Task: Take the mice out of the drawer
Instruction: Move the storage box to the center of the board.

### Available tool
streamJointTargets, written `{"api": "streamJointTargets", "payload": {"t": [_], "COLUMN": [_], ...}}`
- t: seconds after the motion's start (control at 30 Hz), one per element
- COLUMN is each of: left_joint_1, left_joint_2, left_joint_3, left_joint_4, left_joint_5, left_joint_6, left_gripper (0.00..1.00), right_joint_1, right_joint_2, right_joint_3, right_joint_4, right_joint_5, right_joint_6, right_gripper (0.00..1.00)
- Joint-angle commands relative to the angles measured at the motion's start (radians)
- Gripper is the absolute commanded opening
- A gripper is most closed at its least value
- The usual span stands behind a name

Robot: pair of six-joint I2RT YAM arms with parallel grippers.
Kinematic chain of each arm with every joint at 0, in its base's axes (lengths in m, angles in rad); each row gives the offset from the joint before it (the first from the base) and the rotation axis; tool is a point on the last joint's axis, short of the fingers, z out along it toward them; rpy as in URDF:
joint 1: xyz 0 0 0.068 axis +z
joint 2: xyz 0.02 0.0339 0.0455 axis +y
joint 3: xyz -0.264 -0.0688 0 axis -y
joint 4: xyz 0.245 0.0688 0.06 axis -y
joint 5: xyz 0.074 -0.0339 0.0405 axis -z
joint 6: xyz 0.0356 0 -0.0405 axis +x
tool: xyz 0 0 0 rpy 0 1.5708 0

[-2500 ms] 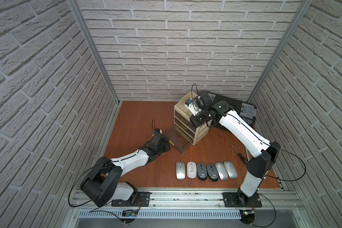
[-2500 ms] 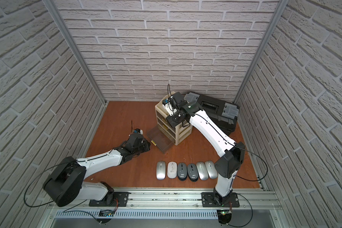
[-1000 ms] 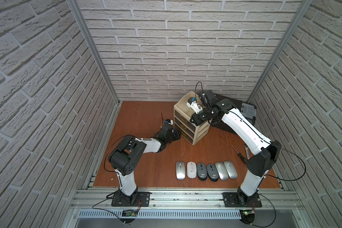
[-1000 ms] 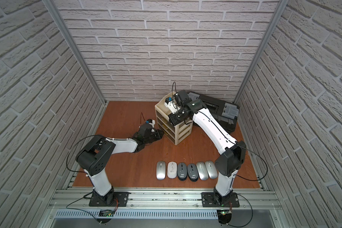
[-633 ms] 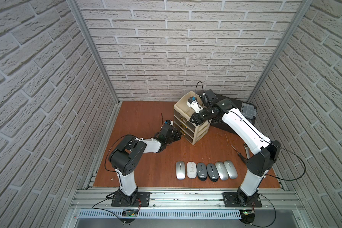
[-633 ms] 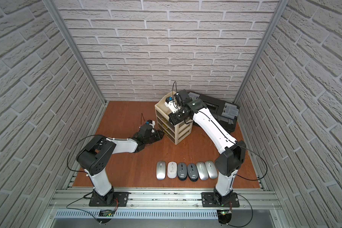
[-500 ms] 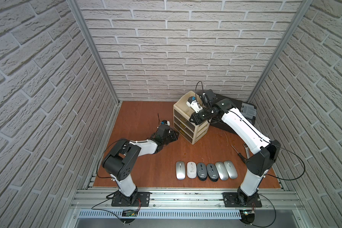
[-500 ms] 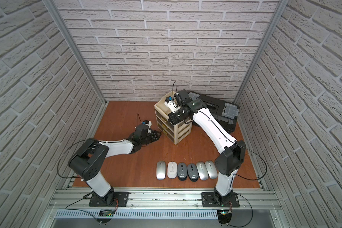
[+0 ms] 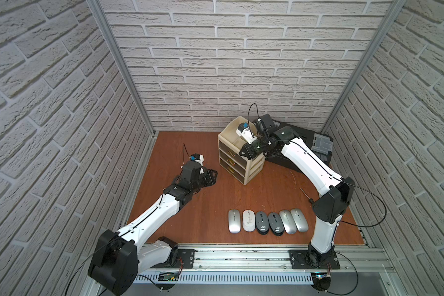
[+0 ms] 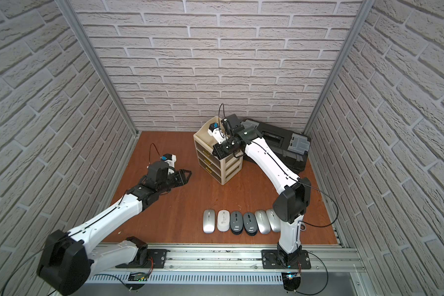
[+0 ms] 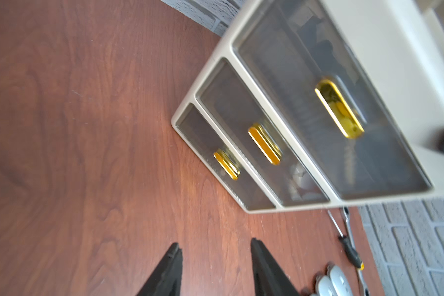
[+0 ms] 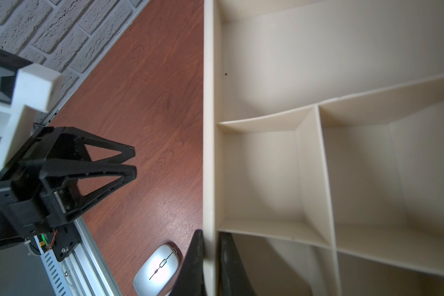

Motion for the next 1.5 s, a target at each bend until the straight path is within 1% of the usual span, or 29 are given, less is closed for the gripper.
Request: {"api": "streamJointTargets", "payload": {"t": [0.0,0.13,0.23,0.33,0.4,0.47,0.53,0.63,0.7,0.73,0.8,0.87,0.97,1.13,1.17,1.23,1.33,1.47], "left_joint_1": [0.009,0.028,0.038,0.04,0.042,0.048,0.05,0.053,0.052,0.053,0.053,0.053,0.055,0.066,0.068,0.074,0.086,0.11], "left_joint_2": [-0.078,-0.16,-0.196,-0.208,-0.205,-0.197,-0.191,-0.191,-0.195,-0.198,-0.206,-0.221,-0.238,-0.246,-0.248,-0.248,-0.248,-0.235], "left_joint_3": [0.045,0.08,0.109,0.135,0.153,0.173,0.2,0.235,0.252,0.259,0.267,0.267,0.277,0.29,0.289,0.289,0.289,0.299], "left_joint_4": [-0.165,-0.262,-0.315,-0.349,-0.372,-0.394,-0.417,-0.447,-0.464,-0.474,-0.487,-0.492,-0.496,-0.495,-0.493,-0.487,-0.471,-0.458], "left_joint_5": [-0.031,-0.036,-0.028,-0.001,0.03,0.08,0.125,0.15,0.141,0.128,0.103,0.064,0.019,-0.019,-0.026,-0.042,-0.06,-0.071], "left_joint_6": [0.059,0.086,0.114,0.154,0.187,0.226,0.264,0.316,0.341,0.355,0.377,0.397,0.431,0.451,0.451,0.453,0.449,0.446], "left_gripper": [0.48,0.49,0.5,0.5,0.53,0.59,0.69,0.85,0.95,0.98,0.98,0.98,0.98,0.98,0.98,0.98,0.98,0.98], "right_joint_1": [0.046,0.079,0.092,0.093,0.094,0.094,0.093,0.091,0.091,0.09,0.087,0.083,0.072,0.046,0.04,0.024,0.0,-0.048], "right_joint_2": [0.05,0.106,0.136,0.145,0.144,0.14,0.135,0.122,0.104,0.092,0.077,0.026,-0.043,-0.203,-0.234,-0.311,-0.436,-0.601], "right_joint_3": [0.033,0.095,0.136,0.142,0.143,0.148,0.159,0.177,0.179,0.179,0.176,0.162,0.1,-0.058,-0.092,-0.171,-0.304,-0.497], "right_joint_4": [0.015,0.01,-0.001,0.006,0.009,0.011,0.008,-0.001,0.002,0.003,0.003,0.008,0.035,0.101,0.114,0.145,0.187,0.254], "right_joint_5": [-0.069,-0.07,-0.063,-0.046,-0.03,-0.017,-0.001,0.042,0.078,0.096,0.119,0.133,0.137,0.119,0.122,0.139,0.188,0.222], "right_joint_6": [0.024,0.031,0.035,0.043,0.045,0.046,0.038,0.02,0.008,0.0,-0.011,-0.021,-0.026,-0.008,-0.002,0.02,0.049,0.074], "right_gripper": [0.03,0.03,0.02,0.03,0.09,0.16,0.24,0.34,0.36,0.4,0.47,0.56,0.67,0.95,0.98,1.0,1.0,1.0]}}
